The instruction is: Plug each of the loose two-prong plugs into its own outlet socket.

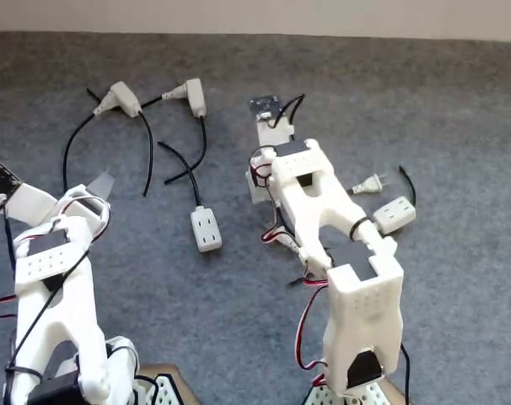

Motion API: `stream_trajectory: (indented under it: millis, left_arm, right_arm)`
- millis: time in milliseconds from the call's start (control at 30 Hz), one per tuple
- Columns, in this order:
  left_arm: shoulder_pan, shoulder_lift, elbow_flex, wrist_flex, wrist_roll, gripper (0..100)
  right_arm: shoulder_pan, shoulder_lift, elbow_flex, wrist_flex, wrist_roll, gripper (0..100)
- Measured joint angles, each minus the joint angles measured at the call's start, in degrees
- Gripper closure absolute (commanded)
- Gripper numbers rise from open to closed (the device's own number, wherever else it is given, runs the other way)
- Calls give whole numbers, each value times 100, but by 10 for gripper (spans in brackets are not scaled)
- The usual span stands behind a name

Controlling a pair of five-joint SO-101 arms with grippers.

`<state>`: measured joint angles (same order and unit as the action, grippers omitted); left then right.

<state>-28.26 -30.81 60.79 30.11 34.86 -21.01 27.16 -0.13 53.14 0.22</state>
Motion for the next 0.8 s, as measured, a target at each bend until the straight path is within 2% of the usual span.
stream_trajectory:
  millis: [200,467,600,800]
  left_arm:
    - [0,0,0,0,0,632]
    - [0,0,0,0,0,632]
    - [0,0,0,0,0,632]
    - [0,0,0,0,0,632]
  right_arm:
    - [237,0,-35,0,0,930]
    - [290,44,-316,88,0,992]
    - [290,176,-1029,659,0,992]
    - [299,176,-2673,2092,0,992]
